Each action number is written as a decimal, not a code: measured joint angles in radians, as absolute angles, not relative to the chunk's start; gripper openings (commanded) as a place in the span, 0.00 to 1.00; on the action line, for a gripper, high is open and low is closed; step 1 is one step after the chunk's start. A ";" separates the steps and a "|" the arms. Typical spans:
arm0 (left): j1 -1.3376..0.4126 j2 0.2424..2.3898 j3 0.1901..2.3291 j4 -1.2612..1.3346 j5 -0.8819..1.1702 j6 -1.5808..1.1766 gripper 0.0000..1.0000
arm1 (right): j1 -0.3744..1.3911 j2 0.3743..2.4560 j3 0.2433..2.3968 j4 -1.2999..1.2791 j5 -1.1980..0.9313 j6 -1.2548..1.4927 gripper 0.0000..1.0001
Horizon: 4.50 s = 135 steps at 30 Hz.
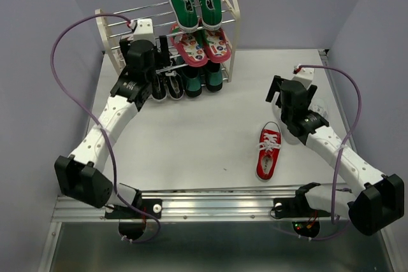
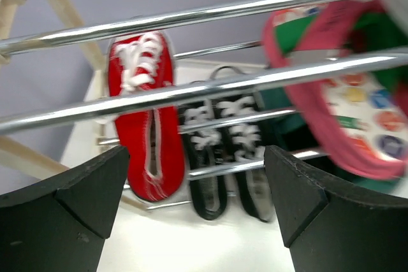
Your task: Place and organize the shoes onto the shoe shelf
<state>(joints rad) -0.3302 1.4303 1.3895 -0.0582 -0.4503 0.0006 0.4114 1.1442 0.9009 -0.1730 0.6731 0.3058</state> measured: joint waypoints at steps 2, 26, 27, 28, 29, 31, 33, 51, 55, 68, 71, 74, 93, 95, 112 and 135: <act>-0.386 1.365 1.373 -0.063 -0.425 -0.043 0.99 | 0.411 1.131 0.900 -0.176 0.665 0.311 1.00; -1.247 1.848 1.495 -0.284 -0.176 -0.408 0.99 | 0.155 1.286 0.998 -0.506 0.630 0.580 1.00; -1.249 1.861 1.507 -0.287 -0.167 -0.411 0.99 | 0.139 1.301 1.007 -0.513 0.616 0.579 1.00; -1.251 1.867 1.516 -0.289 -0.158 -0.413 0.99 | 0.125 1.312 1.014 -0.516 0.605 0.579 1.00; -1.251 1.873 1.523 -0.290 -0.149 -0.416 0.99 | 0.114 1.317 1.018 -0.518 0.596 0.579 1.00; -1.255 1.890 1.543 -0.298 -0.136 -0.423 0.99 | 0.086 1.323 1.023 -0.524 0.574 0.578 1.00; -1.255 1.911 1.561 -0.305 -0.126 -0.428 0.99 | 0.073 1.322 1.024 -0.527 0.563 0.576 1.00; -1.283 2.101 1.650 -0.416 0.003 -0.430 0.00 | 0.065 1.313 1.024 -0.543 0.522 0.564 1.00; -1.282 2.101 1.671 -0.461 -0.064 -0.439 0.00 | 0.065 1.311 1.024 -0.543 0.519 0.561 1.00; -1.288 1.713 1.439 -0.499 -0.406 -0.495 0.00 | 0.065 1.287 1.023 -0.527 0.496 0.532 1.00; -1.288 1.568 1.417 -0.549 -0.509 -0.513 0.00 | 0.065 1.273 1.019 -0.510 0.496 0.527 1.00; -1.287 1.460 1.414 -0.583 -0.590 -0.545 0.00 | 0.065 1.269 1.018 -0.506 0.496 0.524 1.00; -0.966 1.234 1.291 -0.722 -0.715 -0.865 0.00 | 0.065 1.261 1.016 -0.498 0.496 0.519 1.00; -0.944 1.198 1.290 -0.716 -0.730 -0.874 0.00 | 0.065 1.261 1.016 -0.496 0.496 0.516 1.00; -0.784 1.182 1.293 -0.601 -0.779 -0.813 0.00 | 0.065 1.267 1.016 -0.492 0.495 0.512 1.00; -0.543 1.271 1.251 -0.156 -0.741 -0.606 0.00 | 0.065 1.267 1.015 -0.485 0.489 0.490 1.00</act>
<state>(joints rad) -0.5430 1.2713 1.2510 -0.1558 -0.7406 -0.6064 0.0647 1.2675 1.0153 -0.4854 0.4889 0.4900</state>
